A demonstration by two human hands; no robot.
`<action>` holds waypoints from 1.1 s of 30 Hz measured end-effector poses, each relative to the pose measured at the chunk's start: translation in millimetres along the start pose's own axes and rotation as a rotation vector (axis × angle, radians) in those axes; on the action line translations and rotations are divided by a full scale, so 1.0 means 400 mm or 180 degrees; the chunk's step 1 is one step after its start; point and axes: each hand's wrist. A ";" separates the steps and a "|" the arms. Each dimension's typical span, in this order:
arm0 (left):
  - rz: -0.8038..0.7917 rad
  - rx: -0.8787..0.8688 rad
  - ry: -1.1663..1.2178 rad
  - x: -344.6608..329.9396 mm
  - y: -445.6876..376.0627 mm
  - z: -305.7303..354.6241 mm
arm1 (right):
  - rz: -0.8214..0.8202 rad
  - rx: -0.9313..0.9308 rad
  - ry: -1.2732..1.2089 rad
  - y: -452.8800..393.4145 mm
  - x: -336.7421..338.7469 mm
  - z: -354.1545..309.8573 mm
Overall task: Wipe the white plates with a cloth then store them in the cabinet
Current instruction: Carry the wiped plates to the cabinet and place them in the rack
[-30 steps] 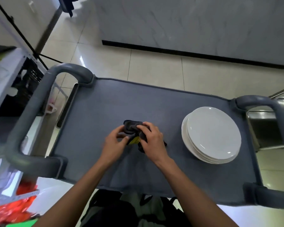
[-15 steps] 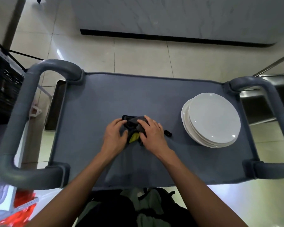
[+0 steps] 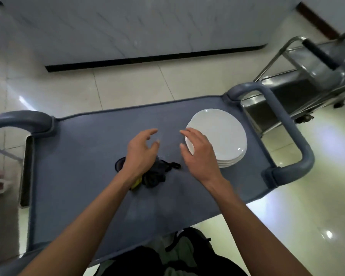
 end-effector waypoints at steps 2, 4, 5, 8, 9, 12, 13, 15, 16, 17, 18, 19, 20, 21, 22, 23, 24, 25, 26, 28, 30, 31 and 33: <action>-0.0107 -0.0014 0.0031 -0.031 -0.018 0.044 | 0.0166 -0.0083 0.0090 -0.003 0.048 0.034; -0.0278 0.0070 0.0136 -0.067 -0.035 0.078 | 0.0159 -0.0274 0.0175 -0.004 0.089 0.079; -0.0366 0.0163 0.0205 -0.087 -0.042 0.094 | 0.0124 -0.0423 0.0215 -0.002 0.107 0.104; -0.0611 0.0406 0.0244 -0.145 -0.060 0.129 | 0.0085 -0.0913 0.0331 0.014 0.157 0.183; -0.0687 0.0484 0.0206 -0.163 -0.064 0.140 | 0.0089 -0.1066 0.0338 0.020 0.172 0.208; -0.0810 0.0675 0.0184 -0.214 -0.077 0.162 | 0.0074 -0.1446 0.0259 0.034 0.206 0.271; -0.0821 0.0669 0.0167 -0.224 -0.079 0.170 | 0.0046 -0.1521 0.0238 0.037 0.211 0.288; -0.0811 0.0722 0.0185 -0.251 -0.082 0.187 | -0.0018 -0.1594 0.0209 0.038 0.223 0.326; -0.0785 0.0772 0.0205 -0.258 -0.081 0.194 | -0.0038 -0.1598 0.0185 0.036 0.226 0.340; -0.0745 0.0828 0.0204 -0.265 -0.082 0.199 | -0.0045 -0.1598 0.0141 0.032 0.228 0.353; -0.0687 0.0878 0.0199 -0.272 -0.085 0.200 | -0.0049 -0.1593 0.0086 0.028 0.229 0.362; -0.0618 0.0933 0.0171 -0.277 -0.088 0.201 | -0.0056 -0.1587 0.0029 0.024 0.228 0.370; -0.0560 0.0981 0.0159 -0.282 -0.092 0.200 | -0.0068 -0.1585 -0.0005 0.020 0.226 0.376; -0.0521 0.1025 0.0154 -0.288 -0.096 0.200 | -0.0074 -0.1591 -0.0018 0.016 0.225 0.383; -0.0490 0.1052 0.0145 -0.295 -0.100 0.198 | -0.0078 -0.1597 -0.0008 0.014 0.224 0.391; -0.0470 0.1073 0.0113 -0.300 -0.103 0.198 | -0.0087 -0.1600 0.0007 0.012 0.224 0.400; -0.0461 0.1092 0.0083 -0.307 -0.105 0.197 | -0.0105 -0.1601 0.0015 0.011 0.225 0.409; -0.0464 0.1120 0.0071 -0.312 -0.104 0.198 | -0.0132 -0.1608 -0.0011 0.010 0.226 0.420; -0.0466 0.1148 0.0082 -0.315 -0.103 0.198 | -0.0160 -0.1622 -0.0081 0.011 0.228 0.430; -0.0457 0.1209 0.0111 -0.320 -0.099 0.201 | -0.0194 -0.1673 -0.0302 0.014 0.231 0.443; -0.0466 0.1280 0.0192 -0.322 -0.097 0.204 | -0.0187 -0.1671 -0.0441 0.017 0.234 0.450; -0.0463 0.1311 0.0249 -0.322 -0.097 0.205 | -0.0178 -0.1652 -0.0474 0.017 0.234 0.452; -0.0424 0.1342 0.0318 -0.324 -0.099 0.205 | -0.0174 -0.1646 -0.0528 0.015 0.233 0.454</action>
Point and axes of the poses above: each hand's wrist, its own y-axis away from the middle knuckle, its own x-axis out of the back of the hand, z = x × y, and after that the axes turned 14 degrees about x, right-handed
